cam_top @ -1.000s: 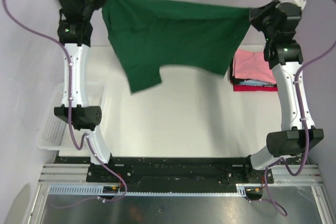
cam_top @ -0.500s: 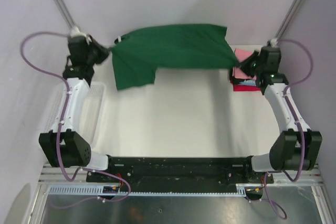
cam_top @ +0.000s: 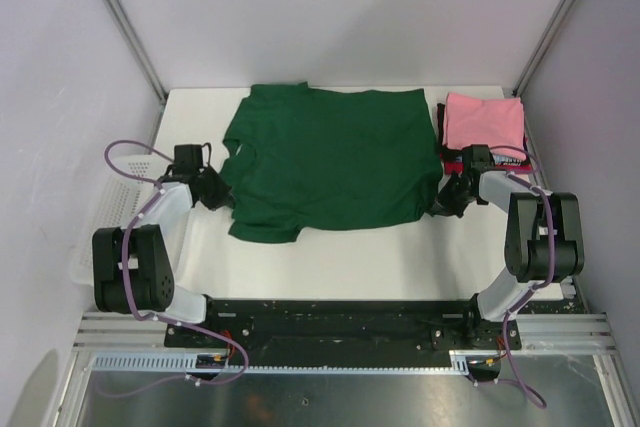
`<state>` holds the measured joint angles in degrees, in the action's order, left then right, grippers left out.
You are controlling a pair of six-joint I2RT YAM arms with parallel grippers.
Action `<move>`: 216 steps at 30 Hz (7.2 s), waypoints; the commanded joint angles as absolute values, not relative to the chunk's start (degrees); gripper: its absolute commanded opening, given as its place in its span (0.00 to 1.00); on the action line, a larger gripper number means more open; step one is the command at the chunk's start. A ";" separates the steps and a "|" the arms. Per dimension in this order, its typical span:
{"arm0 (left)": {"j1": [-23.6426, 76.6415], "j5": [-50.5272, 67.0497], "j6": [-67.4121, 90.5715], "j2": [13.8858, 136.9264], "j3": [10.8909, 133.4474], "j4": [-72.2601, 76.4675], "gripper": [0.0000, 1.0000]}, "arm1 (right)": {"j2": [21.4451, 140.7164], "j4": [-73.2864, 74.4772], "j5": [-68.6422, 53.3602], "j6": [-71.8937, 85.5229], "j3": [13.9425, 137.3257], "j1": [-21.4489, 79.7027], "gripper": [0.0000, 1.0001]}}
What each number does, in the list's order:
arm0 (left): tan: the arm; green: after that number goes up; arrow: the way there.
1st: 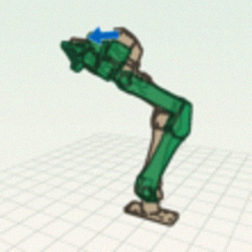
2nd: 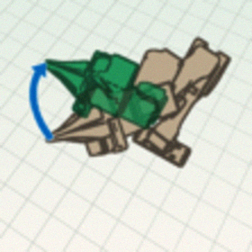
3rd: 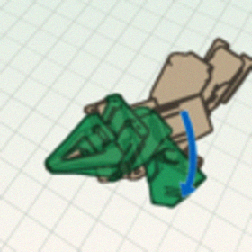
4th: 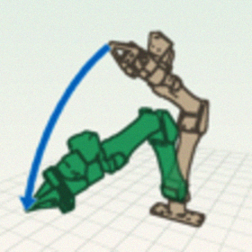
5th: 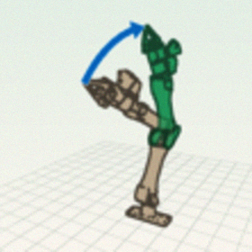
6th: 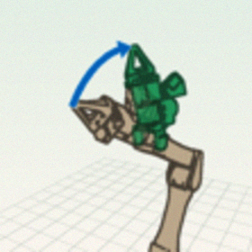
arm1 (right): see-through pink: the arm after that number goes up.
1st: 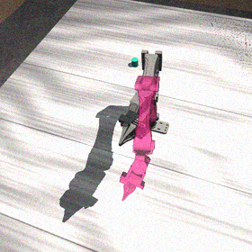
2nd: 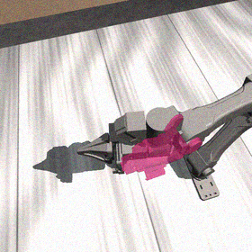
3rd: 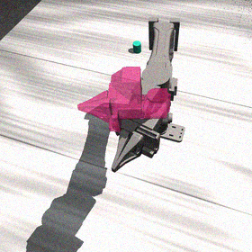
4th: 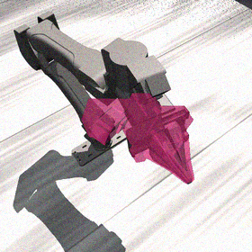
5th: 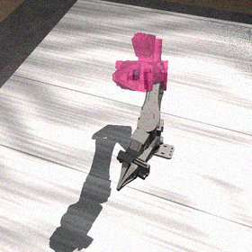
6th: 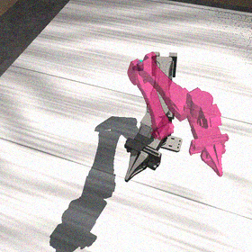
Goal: Fold and stack the t-shirts
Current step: Flatten out the tshirt, then grap the side of the flattened tshirt closest away from the robot with both arms, then fold the flattened tshirt in 1/3 of the way
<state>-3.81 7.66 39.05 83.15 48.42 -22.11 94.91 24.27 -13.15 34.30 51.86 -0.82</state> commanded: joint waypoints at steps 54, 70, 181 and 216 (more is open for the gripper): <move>12.92 -21.55 44.11 72.10 36.23 -23.85 0.43 | 84.25 28.58 -7.49 28.98 48.34 3.79 0.00; 13.00 -22.93 44.51 79.85 38.17 -23.90 0.16 | 83.59 29.36 -7.64 28.41 48.34 3.93 0.00; 17.75 -20.37 60.97 20.03 41.74 -69.26 0.00 | 52.87 46.17 4.28 50.36 32.80 2.66 0.00; 17.34 -23.13 32.83 87.28 75.19 -33.30 0.00 | 86.74 29.31 5.72 37.71 56.01 3.74 0.00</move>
